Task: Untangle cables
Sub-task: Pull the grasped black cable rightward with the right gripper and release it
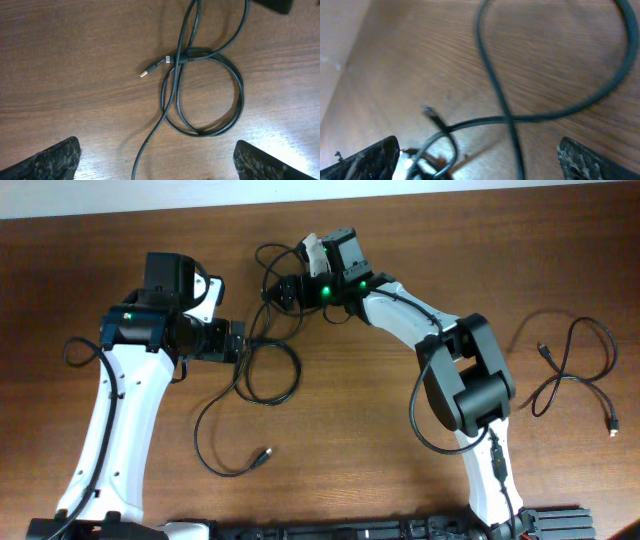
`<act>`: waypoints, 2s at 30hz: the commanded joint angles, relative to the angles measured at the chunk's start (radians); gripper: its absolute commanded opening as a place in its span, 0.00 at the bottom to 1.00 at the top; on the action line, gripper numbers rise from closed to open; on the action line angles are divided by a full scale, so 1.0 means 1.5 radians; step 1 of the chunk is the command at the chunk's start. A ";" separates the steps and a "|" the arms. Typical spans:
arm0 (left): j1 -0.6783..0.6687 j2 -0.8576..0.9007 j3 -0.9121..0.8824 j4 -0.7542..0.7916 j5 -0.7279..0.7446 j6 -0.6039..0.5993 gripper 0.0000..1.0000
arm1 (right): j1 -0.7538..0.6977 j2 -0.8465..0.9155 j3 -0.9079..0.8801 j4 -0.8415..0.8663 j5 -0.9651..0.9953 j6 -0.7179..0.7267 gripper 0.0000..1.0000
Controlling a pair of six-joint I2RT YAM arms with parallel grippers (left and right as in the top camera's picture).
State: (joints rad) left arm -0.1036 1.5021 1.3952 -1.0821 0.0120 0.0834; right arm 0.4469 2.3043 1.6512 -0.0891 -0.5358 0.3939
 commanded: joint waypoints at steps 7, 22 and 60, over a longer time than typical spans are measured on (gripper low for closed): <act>0.001 0.001 0.007 0.024 0.008 -0.019 0.98 | 0.008 0.048 0.005 0.047 0.051 0.094 0.31; 0.001 0.001 0.007 0.018 0.018 -0.100 0.98 | -0.099 -0.032 0.007 0.034 -0.217 0.072 0.04; 0.001 0.002 0.007 0.023 0.017 -0.100 0.98 | -0.614 -0.529 0.302 -0.575 -0.066 -0.103 0.04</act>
State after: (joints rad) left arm -0.1036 1.5021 1.3952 -1.0496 0.0303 -0.0540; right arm -0.4034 1.5288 2.0293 -0.9443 -0.6353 0.2584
